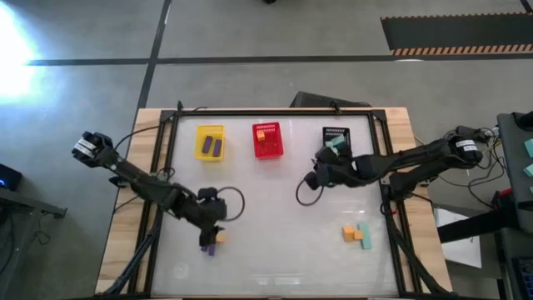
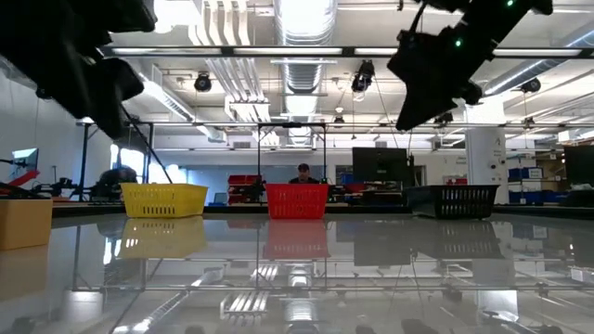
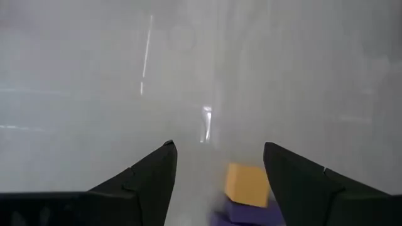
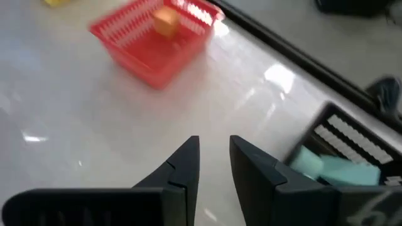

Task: Sort & place blocks by color
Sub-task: Put the yellow block into the red bin

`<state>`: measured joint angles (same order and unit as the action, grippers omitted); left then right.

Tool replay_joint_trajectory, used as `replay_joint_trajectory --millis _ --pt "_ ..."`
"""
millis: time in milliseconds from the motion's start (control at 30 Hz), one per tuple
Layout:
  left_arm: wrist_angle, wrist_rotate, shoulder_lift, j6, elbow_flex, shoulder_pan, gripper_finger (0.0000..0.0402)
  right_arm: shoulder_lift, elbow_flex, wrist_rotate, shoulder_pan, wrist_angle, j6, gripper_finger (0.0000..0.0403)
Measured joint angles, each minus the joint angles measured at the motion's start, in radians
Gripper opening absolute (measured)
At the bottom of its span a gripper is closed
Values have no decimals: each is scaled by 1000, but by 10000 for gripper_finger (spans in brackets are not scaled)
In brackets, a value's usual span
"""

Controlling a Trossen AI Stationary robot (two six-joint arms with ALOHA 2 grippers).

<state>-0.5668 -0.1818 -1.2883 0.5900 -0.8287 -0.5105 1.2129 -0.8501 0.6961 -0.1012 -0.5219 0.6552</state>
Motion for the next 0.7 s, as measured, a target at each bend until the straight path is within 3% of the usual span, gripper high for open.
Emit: replay_joint_trajectory --millis 200,400,700 --pt "9 11 -98 5 2 -88 221 0 0 58 -74 49 0 77" --pt "18 14 -194 7 2 -98 221 0 0 65 -91 56 0 83" --pt "43 18 -210 7 0 -98 221 0 1 65 -91 57 0 84"
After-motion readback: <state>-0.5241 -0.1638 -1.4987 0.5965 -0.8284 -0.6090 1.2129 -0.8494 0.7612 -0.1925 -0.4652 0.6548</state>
